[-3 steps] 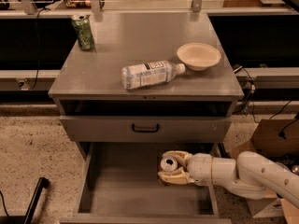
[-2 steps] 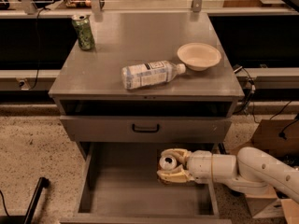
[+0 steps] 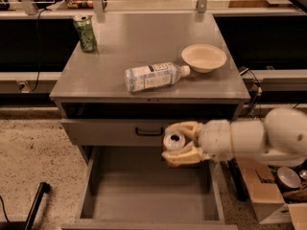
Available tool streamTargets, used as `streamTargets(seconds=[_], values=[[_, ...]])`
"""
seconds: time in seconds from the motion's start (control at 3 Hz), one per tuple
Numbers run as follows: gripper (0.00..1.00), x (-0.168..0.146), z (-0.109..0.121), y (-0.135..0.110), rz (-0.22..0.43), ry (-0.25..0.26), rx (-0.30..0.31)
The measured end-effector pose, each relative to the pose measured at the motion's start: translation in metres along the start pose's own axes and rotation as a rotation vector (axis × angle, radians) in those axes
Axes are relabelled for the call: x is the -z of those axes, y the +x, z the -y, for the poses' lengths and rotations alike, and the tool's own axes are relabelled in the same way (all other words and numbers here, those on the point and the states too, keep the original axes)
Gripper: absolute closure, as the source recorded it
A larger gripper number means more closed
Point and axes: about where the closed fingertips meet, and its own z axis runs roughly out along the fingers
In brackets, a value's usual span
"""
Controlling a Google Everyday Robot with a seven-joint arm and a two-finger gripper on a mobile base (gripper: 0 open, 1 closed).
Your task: Pick orange can from middle drawer and place on counter
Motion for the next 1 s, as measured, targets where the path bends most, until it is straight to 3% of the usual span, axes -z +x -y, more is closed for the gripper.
streamTargets(seconds=[0.33,0.67,1.0], values=[[1.00,0.033,0.020,-0.090,-0.081,-0.018,0.076],[1.00,0.060,0.048,-0.144,-0.099,-0.032,0.044],[1.00,0.101,0.118,-0.132,-0.029,0.032,-0.171]])
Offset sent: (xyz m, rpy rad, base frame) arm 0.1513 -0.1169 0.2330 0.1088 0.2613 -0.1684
